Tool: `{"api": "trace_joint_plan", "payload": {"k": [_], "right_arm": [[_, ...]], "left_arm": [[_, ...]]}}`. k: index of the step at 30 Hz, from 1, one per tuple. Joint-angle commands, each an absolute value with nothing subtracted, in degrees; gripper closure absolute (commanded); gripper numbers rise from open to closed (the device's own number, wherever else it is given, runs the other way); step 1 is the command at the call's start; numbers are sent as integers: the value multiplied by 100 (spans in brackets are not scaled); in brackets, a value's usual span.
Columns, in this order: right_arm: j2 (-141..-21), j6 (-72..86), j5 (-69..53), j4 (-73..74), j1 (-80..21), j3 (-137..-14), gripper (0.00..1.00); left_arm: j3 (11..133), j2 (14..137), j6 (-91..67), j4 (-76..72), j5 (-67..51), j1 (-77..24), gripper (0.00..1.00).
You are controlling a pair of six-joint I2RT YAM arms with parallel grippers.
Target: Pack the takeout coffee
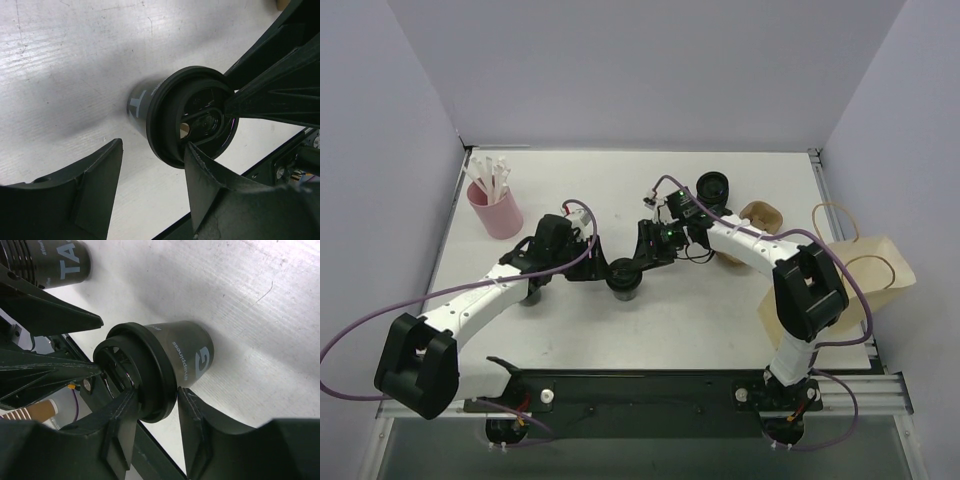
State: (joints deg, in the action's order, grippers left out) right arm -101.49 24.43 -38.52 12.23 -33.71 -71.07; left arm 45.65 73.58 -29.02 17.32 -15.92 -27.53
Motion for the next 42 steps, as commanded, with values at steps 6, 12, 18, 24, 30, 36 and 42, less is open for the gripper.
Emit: {"api": "trace_joint_plan", "payload": {"k": [6,12,18,24,30,36,42], "right_arm": [[-9985,2663,-3823,607,-3331,-6470,71],[-9870,2830,-3806,352,-3340,-6232,72],[-9756,2900,-3814,290,-3314,-6196,72],[-9677,2997,-3876,237,-3287,-6223,72],[-9668,3129,-3858,-139,-3199,-5934,73],[-9782,3331,-3885,-623,-3120,-5459,74],[-9817,3498,-3867,-1124,-3050,-4993,75]], "left_arm": [[4509,7488,-2935,1257,-1538,-2716,41],[4386,7593,-3094,967,-1696,-2716,45],[4202,7857,-3190,703,-1837,-2716,49],[4087,8042,-3226,545,-1846,-2716,55],[3955,8147,-3225,519,-1749,-2716,57],[3815,8200,-3199,518,-1661,-2716,57],[3718,8218,-3208,536,-1538,-2716,57]]}}
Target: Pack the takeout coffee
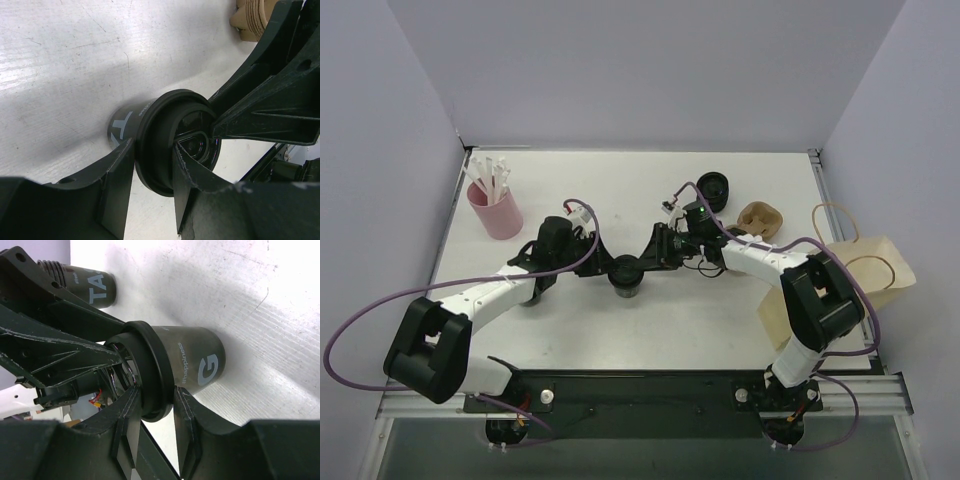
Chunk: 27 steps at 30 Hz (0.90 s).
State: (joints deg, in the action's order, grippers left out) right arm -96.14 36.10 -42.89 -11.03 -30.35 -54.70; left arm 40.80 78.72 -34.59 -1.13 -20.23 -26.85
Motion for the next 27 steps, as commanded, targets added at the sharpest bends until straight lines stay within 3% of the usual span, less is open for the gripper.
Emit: {"api": "trace_joint_plan", "payload": {"k": [1,13,19,27], "right_arm": [[-9843,3515,-3858,-1177,-3041,-4949,75],[-10046,3744,-3656,-1459,-3050,-4649,78],[-9344,3920,-3964,-1327,-3041,-4965,66],[-9474,4139,-4166,-1265,-3094,-5309,66]], "left_arm": [[3709,8226,-3208,536,-1538,-2716,57],[3630,8297,-3208,563,-1389,-2725,58],[3884,8279,-2901,641,-1529,-2716,57],[4333,8147,-3094,650,-2021,-2716,50]]}}
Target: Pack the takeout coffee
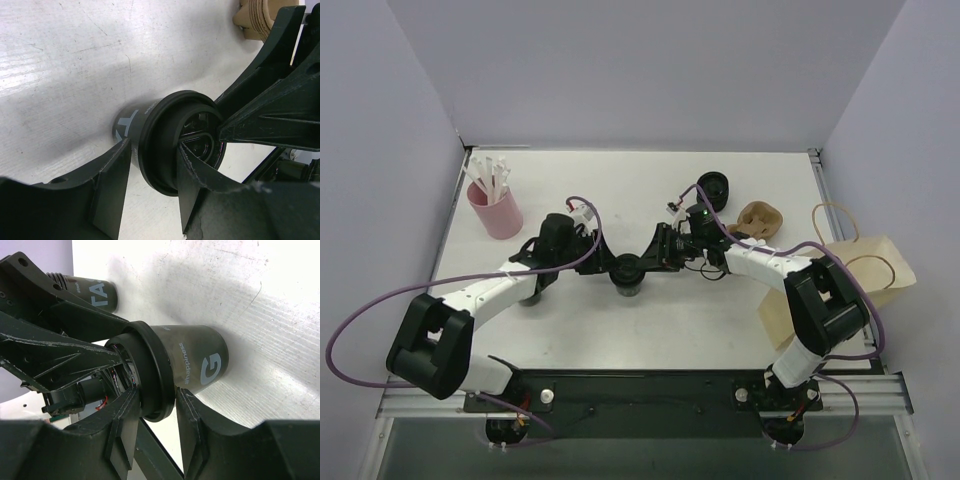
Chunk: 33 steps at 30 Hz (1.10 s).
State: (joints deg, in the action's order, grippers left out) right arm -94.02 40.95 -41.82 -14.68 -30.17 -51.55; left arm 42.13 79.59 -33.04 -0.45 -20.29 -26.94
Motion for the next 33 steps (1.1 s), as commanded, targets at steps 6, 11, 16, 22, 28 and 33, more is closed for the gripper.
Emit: {"api": "trace_joint_plan", "payload": {"k": [6,11,16,22,28,33], "right_arm": [[-9449,4516,-4122,-1669,-3138,-5116,67],[-9352,4842,-3964,-1968,-3190,-5001,67],[-9299,5036,-3753,-1995,-3252,-5001,68],[-9220,5133,-3560,-1986,-3269,-4957,69],[-9141,5229,-3472,-2030,-3313,-4913,69],[-9062,5335,-3445,-2083,-3349,-4896,69]], "left_arm": [[4614,8262,-3155,703,-2197,-2716,48],[4711,8113,-3410,580,-2311,-2698,41],[4580,7998,-3690,405,-2355,-2672,36],[4097,7805,-4033,-166,-2487,-2672,35],[3894,7796,-4297,-685,-2689,-2681,35],[3858,7822,-4368,-826,-2742,-2681,35]]}}
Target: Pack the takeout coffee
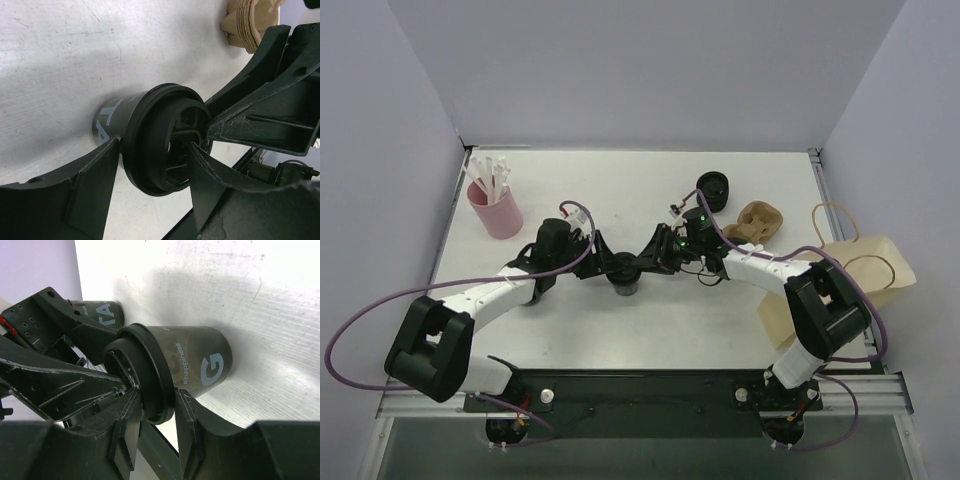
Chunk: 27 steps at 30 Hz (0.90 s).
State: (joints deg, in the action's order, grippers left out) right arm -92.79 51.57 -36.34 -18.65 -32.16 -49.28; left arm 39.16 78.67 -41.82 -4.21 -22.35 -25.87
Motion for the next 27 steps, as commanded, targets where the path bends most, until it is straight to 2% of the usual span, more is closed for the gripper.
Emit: {"api": "trace_joint_plan", "payload": {"k": [1,10,20,22,27], "right_arm": [[-9053,5361,-3471,-2109,-3349,-4896,69],[-8842,5370,-3436,-2083,-3393,-4878,68],[-8534,4800,-3805,-1365,-3164,-5158,49],[-8552,4597,-3840,-1205,-3094,-5317,49],[-8692,4334,-4008,-906,-2857,-5484,59]], "left_arm": [[3850,7857,-4377,-852,-2751,-2681,35],[3972,8156,-3868,-370,-2479,-2672,48],[4306,8569,-3077,369,-2285,-2672,52],[4315,8674,-3015,378,-2294,-2672,52],[4377,8850,-2865,431,-2285,-2672,52]]}}
